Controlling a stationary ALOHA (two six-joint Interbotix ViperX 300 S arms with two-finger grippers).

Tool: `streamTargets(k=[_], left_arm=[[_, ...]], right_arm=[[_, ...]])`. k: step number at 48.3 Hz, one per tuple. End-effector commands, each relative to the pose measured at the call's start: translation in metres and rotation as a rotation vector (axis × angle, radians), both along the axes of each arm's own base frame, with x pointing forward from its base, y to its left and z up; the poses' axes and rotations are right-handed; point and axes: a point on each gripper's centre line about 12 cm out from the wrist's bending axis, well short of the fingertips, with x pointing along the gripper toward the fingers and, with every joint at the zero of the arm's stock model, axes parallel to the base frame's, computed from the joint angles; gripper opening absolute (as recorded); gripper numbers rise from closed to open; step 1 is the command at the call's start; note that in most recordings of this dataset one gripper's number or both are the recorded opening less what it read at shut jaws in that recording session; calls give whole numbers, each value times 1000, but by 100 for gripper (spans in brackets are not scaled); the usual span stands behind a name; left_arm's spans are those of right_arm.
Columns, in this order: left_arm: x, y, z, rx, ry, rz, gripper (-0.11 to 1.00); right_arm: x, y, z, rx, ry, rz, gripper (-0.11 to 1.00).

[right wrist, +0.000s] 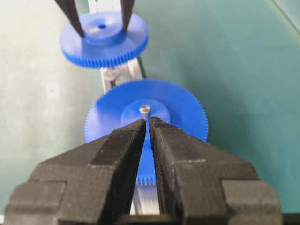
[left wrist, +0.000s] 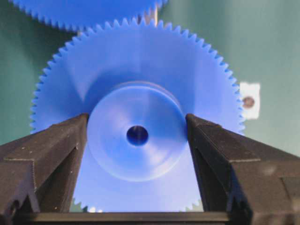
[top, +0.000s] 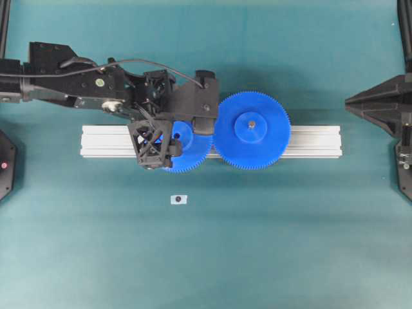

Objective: Insert the small gear onto the shaft.
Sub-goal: 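Push the small gear down onto the shaft, meshing with the large gear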

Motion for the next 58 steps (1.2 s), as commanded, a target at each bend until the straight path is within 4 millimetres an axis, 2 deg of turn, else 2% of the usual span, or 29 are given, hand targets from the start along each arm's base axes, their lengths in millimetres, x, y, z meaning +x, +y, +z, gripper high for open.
streamTargets(k=[1, 12, 23, 43, 53, 58], left_arm=[[0, 1, 19, 10, -50, -2, 73], [1, 5, 9, 16, -25, -10, 73], [4, 15, 15, 31, -48, -12, 73], [18, 6, 13, 24, -51, -26, 83], [18, 4, 16, 27, -55, -32, 85], [19, 4, 31, 33, -91, -34, 85]], right_arm=[[1, -1, 5, 7, -17, -6, 27], [2, -1, 5, 8, -15, -6, 27], [1, -1, 5, 7, -17, -6, 27], [2, -1, 5, 10, -18, -7, 27], [2, -1, 5, 9, -17, -6, 27], [2, -1, 4, 9, -16, -6, 27]])
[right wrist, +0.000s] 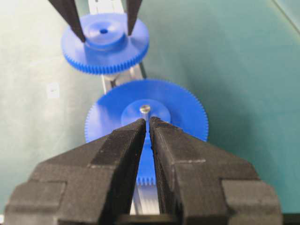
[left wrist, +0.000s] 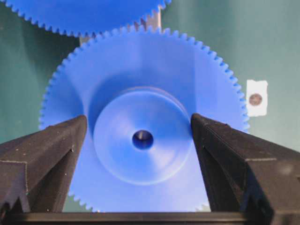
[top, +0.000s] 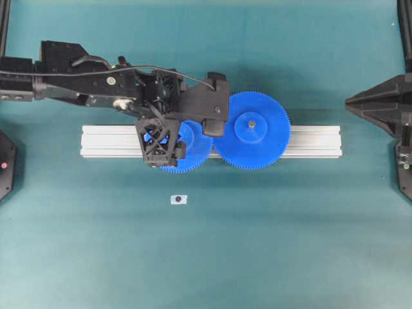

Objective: Insert the small gear onto the shaft.
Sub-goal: 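Push the small gear down onto the shaft, meshing with the large gear, then open the left gripper and withdraw it to the left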

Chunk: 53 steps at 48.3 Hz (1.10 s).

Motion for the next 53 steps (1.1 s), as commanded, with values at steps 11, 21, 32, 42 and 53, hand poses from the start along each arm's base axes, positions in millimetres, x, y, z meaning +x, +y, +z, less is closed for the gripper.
streamTargets(k=[11, 21, 32, 42, 53], left_arm=[[2, 1, 53, 18, -138, 2, 85], [-8, -4, 75, 24, -190, -5, 85], [-26, -11, 94, 22, -234, -13, 85], [-46, -16, 96, -3, -243, 22, 85], [-70, -26, 103, -18, -274, 24, 85]], right_arm=[[2, -1, 4, 6, -15, -5, 27], [2, -1, 4, 6, -15, -5, 27], [2, -1, 3, 7, -11, -5, 27], [1, -1, 3, 7, -9, -6, 27], [1, -1, 3, 8, -8, -6, 27]])
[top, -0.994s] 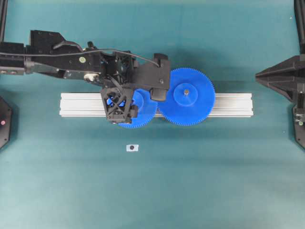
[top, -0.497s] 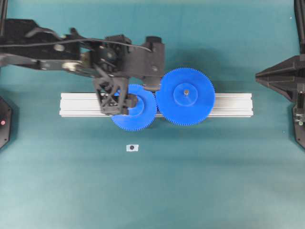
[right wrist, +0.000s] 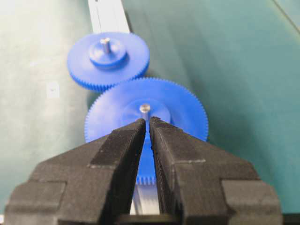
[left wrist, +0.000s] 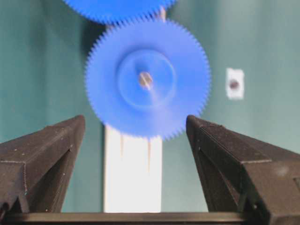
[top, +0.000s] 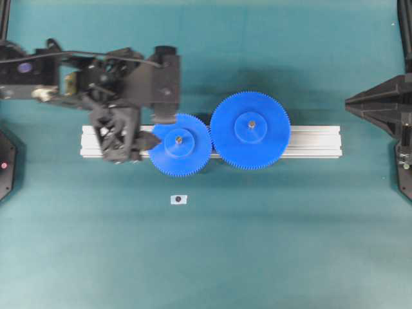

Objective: Insert the small gear onto the shaft.

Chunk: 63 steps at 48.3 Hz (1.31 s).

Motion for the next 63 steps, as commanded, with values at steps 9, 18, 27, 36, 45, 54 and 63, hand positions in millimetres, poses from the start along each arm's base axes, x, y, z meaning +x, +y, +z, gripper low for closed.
streamTargets(k=[9, 18, 27, 36, 45, 54, 63], left_arm=[[-29, -7, 23, -9, -124, 8, 85], [-48, -14, 15, -11, -158, -7, 85], [-56, -18, 22, -29, -284, -4, 85], [-67, -19, 18, -40, -329, 6, 85], [-67, -19, 12, -38, -332, 3, 85], [-67, -19, 10, -38, -372, 3, 85], [-68, -20, 6, -41, -364, 3, 85]], right_arm=[[0, -1, 3, 9, -8, -6, 27], [0, 0, 1, 12, 2, -7, 27], [1, 1, 5, 15, -9, 0, 27], [1, 2, 3, 15, -7, 7, 27], [1, 2, 2, 16, -4, 9, 27], [0, 3, -4, 22, 12, 10, 27], [0, 3, -3, 19, 8, 13, 27]])
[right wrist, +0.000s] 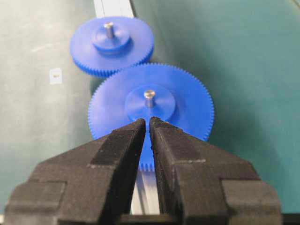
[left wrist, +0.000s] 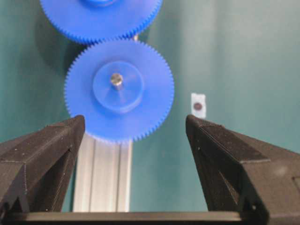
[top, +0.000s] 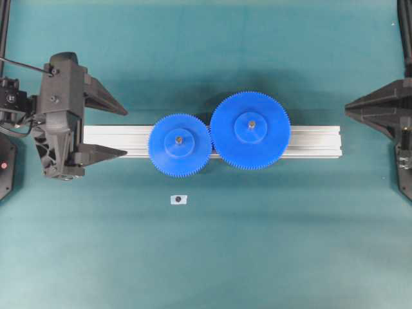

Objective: Insert the small gear onto the shaft.

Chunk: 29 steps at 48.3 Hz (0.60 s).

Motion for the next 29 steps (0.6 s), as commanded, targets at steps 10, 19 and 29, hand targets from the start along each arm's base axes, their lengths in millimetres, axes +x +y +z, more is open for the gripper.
streamTargets(k=[10, 19, 29], left_arm=[[0, -1, 6, 4, -24, -4, 85], [0, -1, 4, 5, -21, -5, 85], [-1, -1, 3, 3, -20, -6, 85]], right_arm=[[2, 1, 3, 7, -11, 2, 27], [2, 1, 4, 7, -12, 2, 27], [2, 1, 4, 7, -12, 2, 27]])
